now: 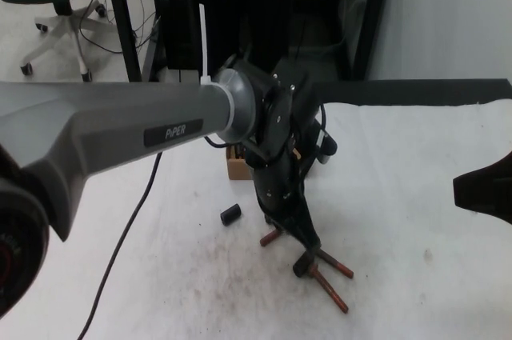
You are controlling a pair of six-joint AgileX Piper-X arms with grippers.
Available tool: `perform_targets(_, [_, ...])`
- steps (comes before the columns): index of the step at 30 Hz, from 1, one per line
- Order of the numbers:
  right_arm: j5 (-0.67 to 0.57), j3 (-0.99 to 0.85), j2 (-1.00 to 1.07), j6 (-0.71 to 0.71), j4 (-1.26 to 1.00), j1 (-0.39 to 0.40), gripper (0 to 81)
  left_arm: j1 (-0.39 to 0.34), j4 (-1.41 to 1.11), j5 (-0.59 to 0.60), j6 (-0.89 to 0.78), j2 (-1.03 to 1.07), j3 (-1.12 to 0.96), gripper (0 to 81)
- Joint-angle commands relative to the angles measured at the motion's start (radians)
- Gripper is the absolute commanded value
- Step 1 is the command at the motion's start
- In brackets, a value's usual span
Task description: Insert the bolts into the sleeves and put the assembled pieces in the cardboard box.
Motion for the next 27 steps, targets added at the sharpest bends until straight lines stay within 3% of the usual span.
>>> perform_targets(1, [-0.015, 0.001, -0.006, -0.005, 0.0, -0.002, 0.9, 0.0, 0.011, 0.008, 0.007, -0.003, -0.009, 15.1])
perform_targets(4, [-0.015, 0.001, -0.006, -0.005, 0.0, -0.002, 0.9, 0.0, 0.018, 0.017, 0.007, -0.003, -0.009, 16.3])
perform_targets(9, [-0.015, 0.001, -0.006, -0.005, -0.008, -0.002, 0.9, 0.008, 0.021, 0.017, 0.008, -0.003, -0.009, 41.6])
perform_targets(11, [-0.015, 0.001, -0.006, -0.005, -0.008, -0.002, 0.9, 0.012, 0.027, 0.006, 0.006, -0.003, -0.009, 47.0])
perform_targets(27, [-0.015, 0.001, -0.006, -0.005, -0.008, -0.002, 0.9, 0.015, 0.027, -0.012, 0.006, 0.057, -0.007, 47.0])
